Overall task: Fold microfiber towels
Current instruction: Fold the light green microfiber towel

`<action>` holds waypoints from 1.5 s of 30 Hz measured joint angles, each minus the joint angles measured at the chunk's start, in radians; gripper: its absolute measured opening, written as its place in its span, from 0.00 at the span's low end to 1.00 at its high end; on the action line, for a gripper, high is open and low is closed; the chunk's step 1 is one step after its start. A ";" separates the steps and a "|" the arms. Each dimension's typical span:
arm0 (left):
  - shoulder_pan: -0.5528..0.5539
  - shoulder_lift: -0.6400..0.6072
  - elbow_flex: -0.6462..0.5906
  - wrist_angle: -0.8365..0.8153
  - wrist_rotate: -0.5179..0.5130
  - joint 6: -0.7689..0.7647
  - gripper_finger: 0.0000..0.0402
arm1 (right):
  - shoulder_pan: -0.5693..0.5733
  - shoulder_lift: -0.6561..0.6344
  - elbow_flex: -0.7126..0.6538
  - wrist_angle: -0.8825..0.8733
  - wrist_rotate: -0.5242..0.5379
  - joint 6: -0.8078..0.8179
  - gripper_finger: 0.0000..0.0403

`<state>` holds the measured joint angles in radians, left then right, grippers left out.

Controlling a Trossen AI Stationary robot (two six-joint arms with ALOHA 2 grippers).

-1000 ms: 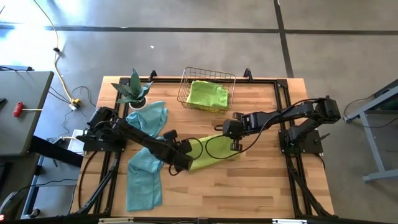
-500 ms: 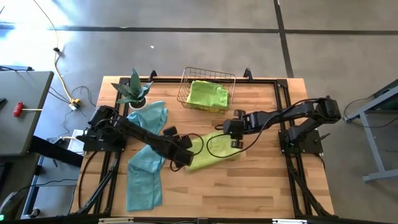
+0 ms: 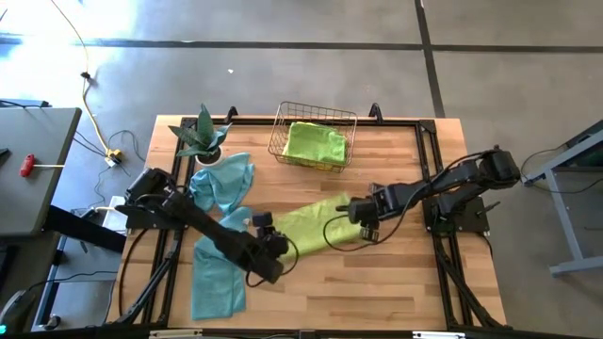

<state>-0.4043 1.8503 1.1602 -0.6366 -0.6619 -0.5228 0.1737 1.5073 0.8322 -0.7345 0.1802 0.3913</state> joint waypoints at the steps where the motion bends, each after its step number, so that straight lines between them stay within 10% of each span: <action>1: -0.005 0.000 -0.009 0.029 -0.007 0.002 0.27 | 0.009 -0.005 -0.015 0.021 0.000 0.021 0.37; 19: 0.126 -0.002 -0.242 0.469 0.243 0.051 0.13 | 0.036 -0.296 -0.381 0.543 -0.033 0.397 0.37; 45: 0.101 0.000 -0.299 0.667 0.348 -0.102 0.00 | -0.154 -0.165 -0.429 0.737 -0.170 0.525 0.52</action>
<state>-0.3031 1.8503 0.8608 0.0309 -0.3135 -0.6250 0.0193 1.3427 0.4031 0.0028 0.0104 0.9158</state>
